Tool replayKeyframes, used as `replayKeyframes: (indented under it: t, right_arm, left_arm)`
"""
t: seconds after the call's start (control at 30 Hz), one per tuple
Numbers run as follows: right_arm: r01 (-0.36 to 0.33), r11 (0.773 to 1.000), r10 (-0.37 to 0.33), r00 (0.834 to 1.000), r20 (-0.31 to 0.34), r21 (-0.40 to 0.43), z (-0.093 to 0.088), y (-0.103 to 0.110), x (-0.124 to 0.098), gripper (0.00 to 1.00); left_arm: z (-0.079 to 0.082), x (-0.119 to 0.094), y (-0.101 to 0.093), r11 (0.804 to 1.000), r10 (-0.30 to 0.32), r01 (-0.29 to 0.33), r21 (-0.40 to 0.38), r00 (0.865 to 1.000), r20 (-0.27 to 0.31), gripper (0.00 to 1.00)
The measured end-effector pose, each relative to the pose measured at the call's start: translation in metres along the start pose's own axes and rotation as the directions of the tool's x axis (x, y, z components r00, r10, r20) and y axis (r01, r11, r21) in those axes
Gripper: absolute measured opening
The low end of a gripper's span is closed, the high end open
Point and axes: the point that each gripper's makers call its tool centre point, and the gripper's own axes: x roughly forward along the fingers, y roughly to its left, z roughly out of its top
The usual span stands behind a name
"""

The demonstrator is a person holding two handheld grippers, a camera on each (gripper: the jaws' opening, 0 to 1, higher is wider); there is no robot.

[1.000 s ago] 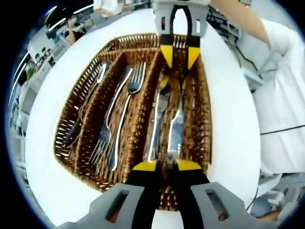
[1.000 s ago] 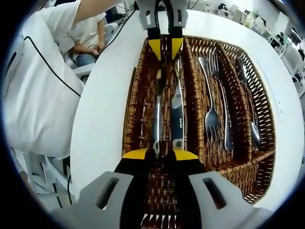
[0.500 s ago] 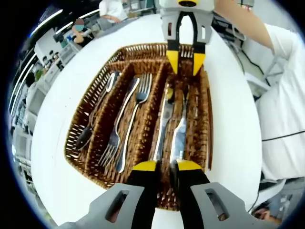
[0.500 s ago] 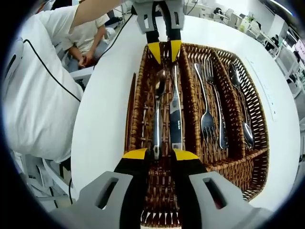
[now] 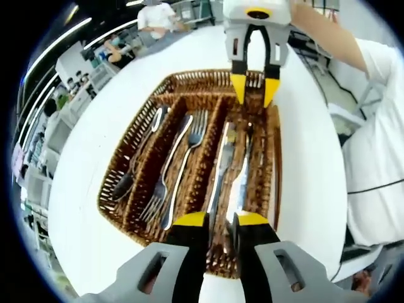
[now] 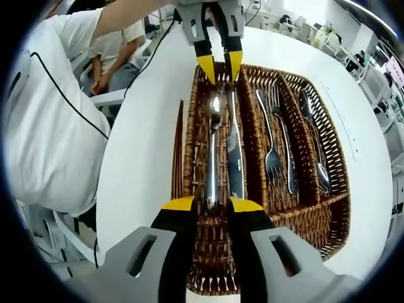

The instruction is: Arrange the knives, forks, and spoons in their matching storage slots by inserting each utensil handle-first until every utensil is classified and aligned in the correct compartment

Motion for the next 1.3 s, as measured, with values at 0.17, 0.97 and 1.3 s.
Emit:
replayKeyframes:
  t: [0.17,0.97,1.3]
  right_arm:
    - [0.016,1.000,-0.016,1.000,0.003,-0.002,-0.001,0.003,-0.005,0.20]
    - [0.082,0.996,-0.082,0.996,0.018,-0.019,0.002,0.035,-0.026,0.21]
    - [0.103,0.994,-0.103,0.994,0.023,-0.028,0.002,0.050,-0.032,0.22]
  left_arm:
    - [0.005,-0.004,-0.003,1.000,0.011,-0.011,0.004,1.000,0.011,0.14]
    - [0.019,-0.023,-0.036,0.998,0.042,-0.044,0.037,0.998,0.051,0.16]
    - [0.025,-0.029,-0.050,0.997,0.055,-0.059,0.048,0.996,0.072,0.17]
